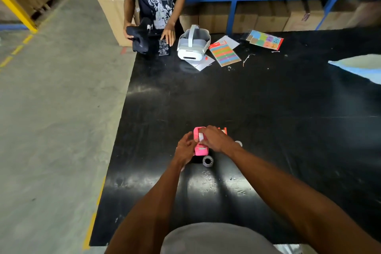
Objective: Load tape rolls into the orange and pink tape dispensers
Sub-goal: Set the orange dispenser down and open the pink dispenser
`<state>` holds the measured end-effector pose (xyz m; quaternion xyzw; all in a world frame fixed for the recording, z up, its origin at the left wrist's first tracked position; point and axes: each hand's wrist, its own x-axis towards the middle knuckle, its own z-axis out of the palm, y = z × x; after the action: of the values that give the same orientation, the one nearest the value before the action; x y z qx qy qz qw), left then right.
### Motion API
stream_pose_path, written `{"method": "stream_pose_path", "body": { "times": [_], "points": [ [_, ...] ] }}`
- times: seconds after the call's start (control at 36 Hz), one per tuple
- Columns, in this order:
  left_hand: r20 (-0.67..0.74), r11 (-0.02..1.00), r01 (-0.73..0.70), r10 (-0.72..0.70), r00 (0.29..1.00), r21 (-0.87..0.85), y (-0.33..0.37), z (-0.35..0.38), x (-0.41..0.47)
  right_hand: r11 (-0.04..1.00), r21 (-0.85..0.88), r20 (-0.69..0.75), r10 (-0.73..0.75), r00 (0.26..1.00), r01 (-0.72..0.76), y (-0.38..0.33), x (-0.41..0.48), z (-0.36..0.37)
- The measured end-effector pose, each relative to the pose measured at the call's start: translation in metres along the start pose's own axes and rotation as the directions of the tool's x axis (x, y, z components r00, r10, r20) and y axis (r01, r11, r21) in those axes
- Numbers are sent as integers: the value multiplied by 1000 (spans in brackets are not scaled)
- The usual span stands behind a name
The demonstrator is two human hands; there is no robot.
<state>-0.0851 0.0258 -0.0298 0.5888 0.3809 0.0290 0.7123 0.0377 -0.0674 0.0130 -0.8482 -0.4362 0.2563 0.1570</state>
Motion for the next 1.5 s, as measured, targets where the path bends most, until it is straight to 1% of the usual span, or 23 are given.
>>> {"method": "stream_pose_path", "body": {
  "times": [0.11, 0.22, 0.28, 0.33, 0.36, 0.39, 0.42, 0.5, 0.58, 0.67, 0.75, 0.89, 0.94, 1.08, 1.25, 1.44, 1.5],
  "points": [
    [122, 994, -60, 49, 991, 86, 3, -2, 6, 1000, -19, 19, 9, 1000, -9, 6, 10, 2],
    [237, 940, -169, 98, 966, 297, -1, -6, 20, 999, -32, 50, 20, 999, -18, 11, 22, 4],
    [223, 877, -220, 133, 966, 427, -7, -9, 27, 998, -46, 70, 38, 997, -35, 15, 29, 6],
    [212, 774, -232, 130, 969, 588, -6, -11, 32, 997, -68, 84, 46, 995, -40, 17, 35, 9],
    [224, 723, -244, 126, 966, 647, -3, -11, 35, 996, -86, 84, 46, 995, -39, 18, 39, 10],
    [235, 671, -278, 156, 959, 688, -3, -11, 39, 994, -106, 74, 40, 996, -32, 18, 40, 11],
    [236, 644, -293, 176, 956, 706, -5, -12, 46, 992, -127, 68, 37, 997, -28, 20, 43, 12],
    [222, 599, -328, 247, 943, 731, -5, -15, 63, 983, -182, 67, 28, 997, -16, 27, 51, 16],
    [212, 590, -349, 290, 933, 728, -4, -14, 71, 972, -235, 54, 25, 998, -11, 33, 58, 20],
    [201, 563, -334, 285, 937, 756, -4, -13, 73, 968, -253, 42, 9, 999, 2, 37, 63, 23],
    [197, 540, -300, 242, 950, 786, -13, -12, 77, 978, -210, 38, 21, 999, -13, 39, 66, 28],
    [185, 511, -285, 239, 953, 811, -20, -10, 77, 997, -67, 85, 47, 995, -41, 38, 64, 36],
    [169, 522, -259, 215, 962, 813, -20, -9, 76, 999, -38, 100, 36, 994, -33, 40, 64, 36],
    [132, 524, -205, 172, 976, 827, -16, -4, 72, 1000, -13, 135, 28, 990, -26, 42, 66, 35],
    [135, 500, -198, 160, 978, 843, -20, -5, 75, 999, 38, 161, 16, 987, -23, 47, 67, 28],
    [142, 483, -201, 157, 977, 852, -21, -5, 74, 998, 55, 120, -37, 992, 31, 49, 58, 22],
    [145, 480, -191, 130, 981, 856, -25, -6, 73, 998, 62, 109, -39, 993, 32, 49, 55, 20]
  ]
}}
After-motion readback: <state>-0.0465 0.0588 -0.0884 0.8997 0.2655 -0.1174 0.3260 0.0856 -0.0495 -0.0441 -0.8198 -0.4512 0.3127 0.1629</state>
